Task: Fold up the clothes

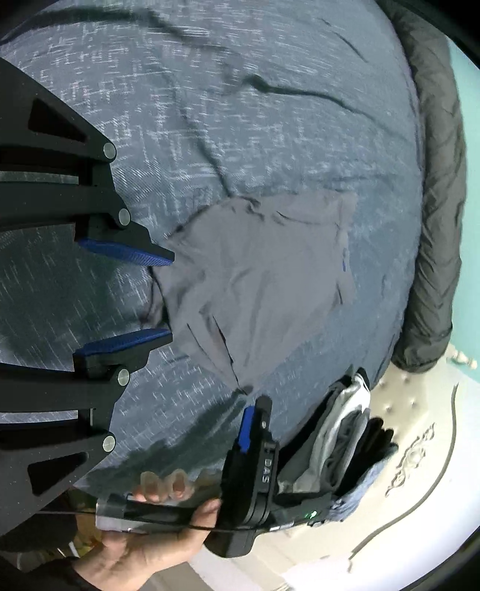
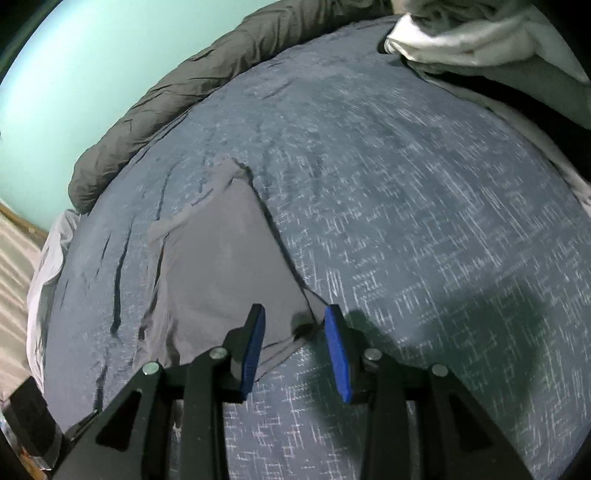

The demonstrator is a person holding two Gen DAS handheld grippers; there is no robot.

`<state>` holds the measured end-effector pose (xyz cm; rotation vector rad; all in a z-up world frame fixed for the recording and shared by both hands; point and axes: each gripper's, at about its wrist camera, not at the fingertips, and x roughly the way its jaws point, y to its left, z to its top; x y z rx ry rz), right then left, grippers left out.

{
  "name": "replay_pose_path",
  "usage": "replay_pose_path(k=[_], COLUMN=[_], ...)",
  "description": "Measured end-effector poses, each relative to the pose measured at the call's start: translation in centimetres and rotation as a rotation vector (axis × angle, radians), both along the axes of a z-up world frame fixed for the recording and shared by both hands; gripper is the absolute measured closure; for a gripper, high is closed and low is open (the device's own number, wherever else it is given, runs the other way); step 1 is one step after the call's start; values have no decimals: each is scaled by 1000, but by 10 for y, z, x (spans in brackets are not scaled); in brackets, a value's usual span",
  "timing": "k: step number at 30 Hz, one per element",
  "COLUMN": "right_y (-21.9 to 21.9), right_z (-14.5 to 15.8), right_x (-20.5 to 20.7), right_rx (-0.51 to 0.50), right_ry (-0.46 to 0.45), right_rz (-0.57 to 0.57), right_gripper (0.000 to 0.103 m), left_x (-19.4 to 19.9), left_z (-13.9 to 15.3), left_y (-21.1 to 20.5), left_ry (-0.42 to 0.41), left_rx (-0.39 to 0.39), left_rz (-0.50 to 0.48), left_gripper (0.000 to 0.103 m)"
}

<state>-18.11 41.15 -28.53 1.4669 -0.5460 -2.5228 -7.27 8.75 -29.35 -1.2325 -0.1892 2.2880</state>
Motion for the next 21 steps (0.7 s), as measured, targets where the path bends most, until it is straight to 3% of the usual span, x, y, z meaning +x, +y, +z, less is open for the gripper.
replay_pose_path(k=[6, 9, 10, 12, 14, 21], right_y=[-9, -13, -13, -11, -8, 0], right_z=[-9, -15, -17, -16, -13, -4], right_x=[-7, -9, -10, -8, -8, -7], right_rx=[49, 79, 85, 86, 87, 81], right_ry=[-7, -16, -17, -10, 9, 44], right_rz=[61, 86, 90, 95, 91, 78], right_gripper=[70, 91, 96, 100, 101, 101], left_x=[-4, -8, -10, -12, -13, -10], left_z=[-2, -10, -14, -19, -21, -13], left_y=[18, 23, 22, 19, 13, -6], left_ry=[12, -9, -20, -36, -41, -36], left_rx=[-12, -19, -16, -9, -1, 62], left_rz=[-40, -46, -46, -44, -39, -32], left_gripper=[65, 65, 67, 91, 98, 101])
